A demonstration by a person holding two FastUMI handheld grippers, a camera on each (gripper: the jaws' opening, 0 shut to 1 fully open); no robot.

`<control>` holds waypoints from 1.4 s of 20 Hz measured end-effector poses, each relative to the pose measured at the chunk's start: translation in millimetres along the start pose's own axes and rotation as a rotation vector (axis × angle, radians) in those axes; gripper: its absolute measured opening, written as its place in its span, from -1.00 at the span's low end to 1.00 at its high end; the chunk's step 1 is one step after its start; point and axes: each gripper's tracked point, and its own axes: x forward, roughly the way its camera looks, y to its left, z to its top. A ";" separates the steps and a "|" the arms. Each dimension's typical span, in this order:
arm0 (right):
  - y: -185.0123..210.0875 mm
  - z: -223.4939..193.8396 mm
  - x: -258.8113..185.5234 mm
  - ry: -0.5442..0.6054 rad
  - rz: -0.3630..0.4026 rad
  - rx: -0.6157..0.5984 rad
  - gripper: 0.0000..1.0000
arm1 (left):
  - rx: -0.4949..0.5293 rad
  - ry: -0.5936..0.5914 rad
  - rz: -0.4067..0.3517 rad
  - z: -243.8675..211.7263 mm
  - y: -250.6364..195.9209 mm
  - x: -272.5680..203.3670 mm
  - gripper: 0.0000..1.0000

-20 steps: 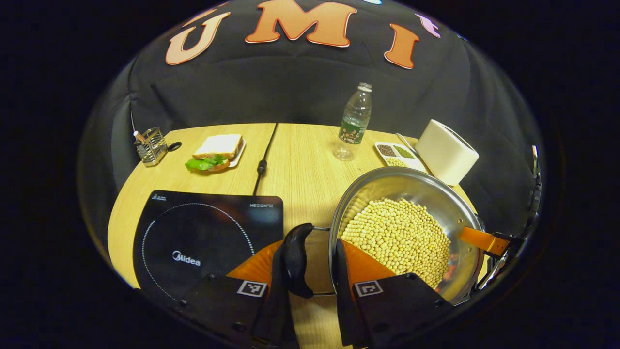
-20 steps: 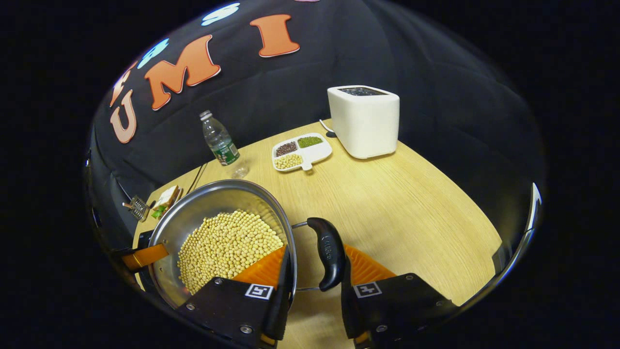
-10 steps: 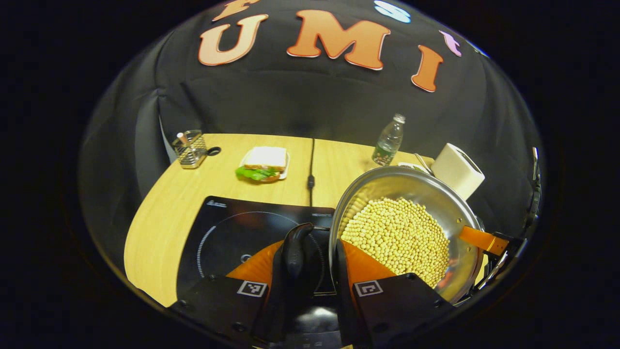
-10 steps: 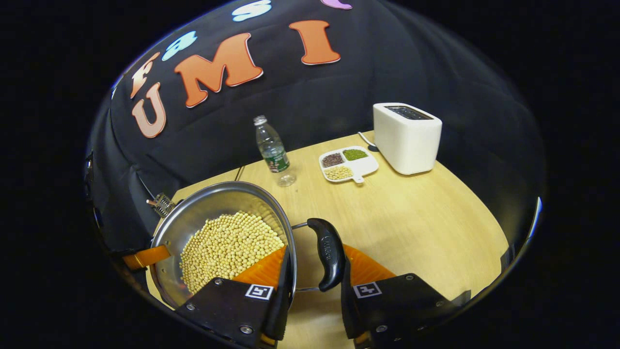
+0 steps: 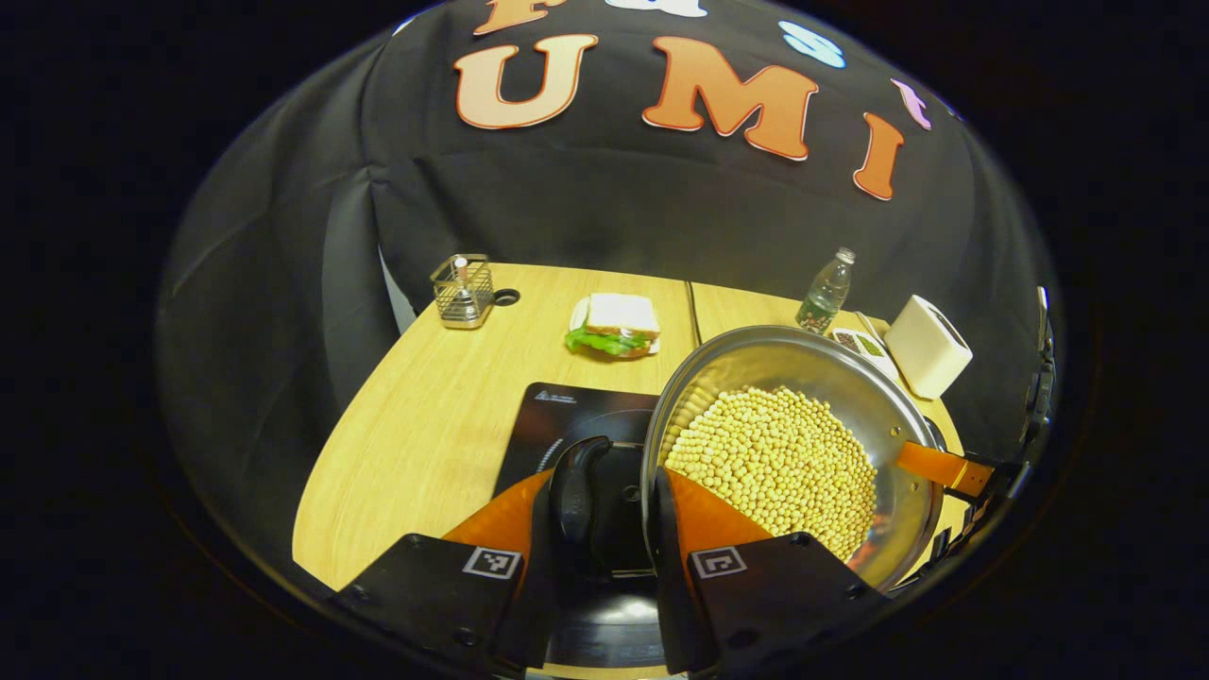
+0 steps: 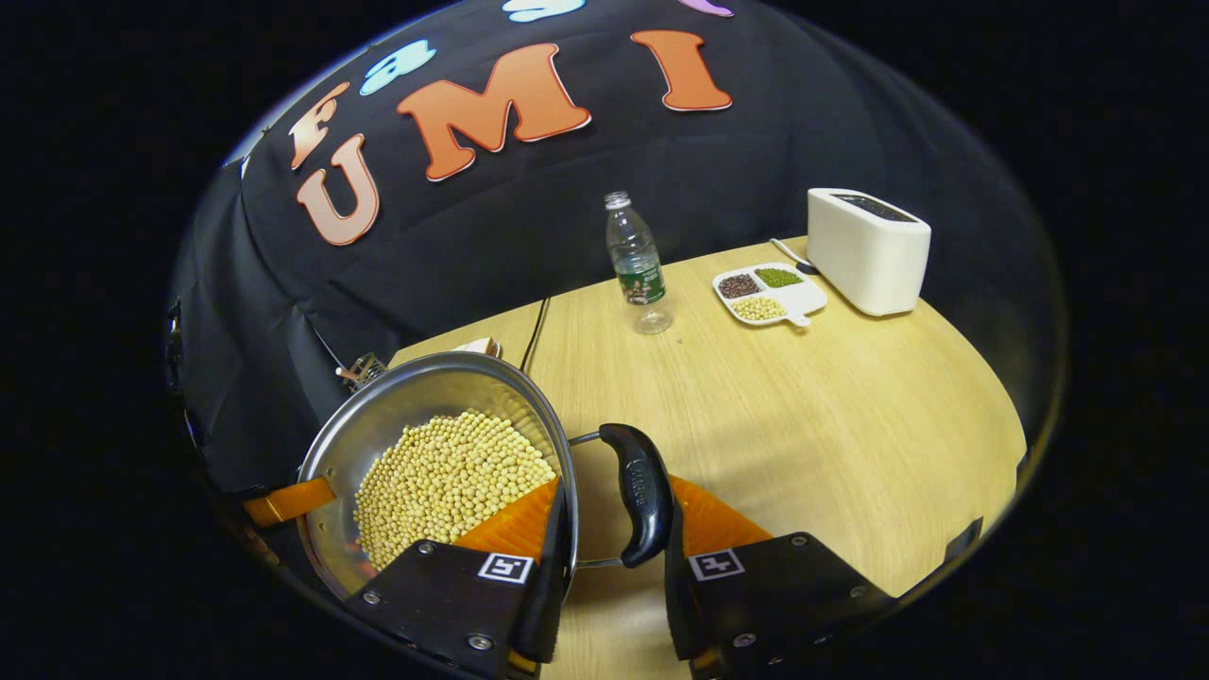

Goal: First push the handle of the pot to place it horizontally, then grasp the pot with both hands and set it on the induction cooktop.

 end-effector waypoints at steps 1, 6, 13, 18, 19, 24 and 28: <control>8.8 -3.7 0.2 0.005 0.004 0.000 -0.08 | 0.001 0.003 0.005 -1.3 7.8 -1.7 0.03; 41.4 -26.3 7.4 0.039 0.020 -0.009 -0.08 | 0.009 0.037 0.024 -8.0 49.7 -0.1 0.02; 68.4 -45.8 23.0 0.092 0.033 0.002 -0.17 | 0.010 0.067 0.029 -14.8 83.3 15.6 0.02; 66.5 -53.7 29.5 0.120 0.012 -0.014 -0.02 | 0.013 0.114 0.010 -27.1 87.4 28.4 0.07; 66.8 -50.6 28.4 0.108 0.014 -0.018 0.10 | 0.025 0.109 0.004 -25.8 87.5 31.5 0.10; 68.3 -34.8 24.0 0.069 0.038 -0.046 0.19 | 0.103 0.048 0.081 -10.4 105.1 26.2 0.36; 54.4 6.4 -2.4 -0.010 0.021 -0.102 0.84 | 0.179 -0.121 0.121 45.8 97.0 -1.8 0.80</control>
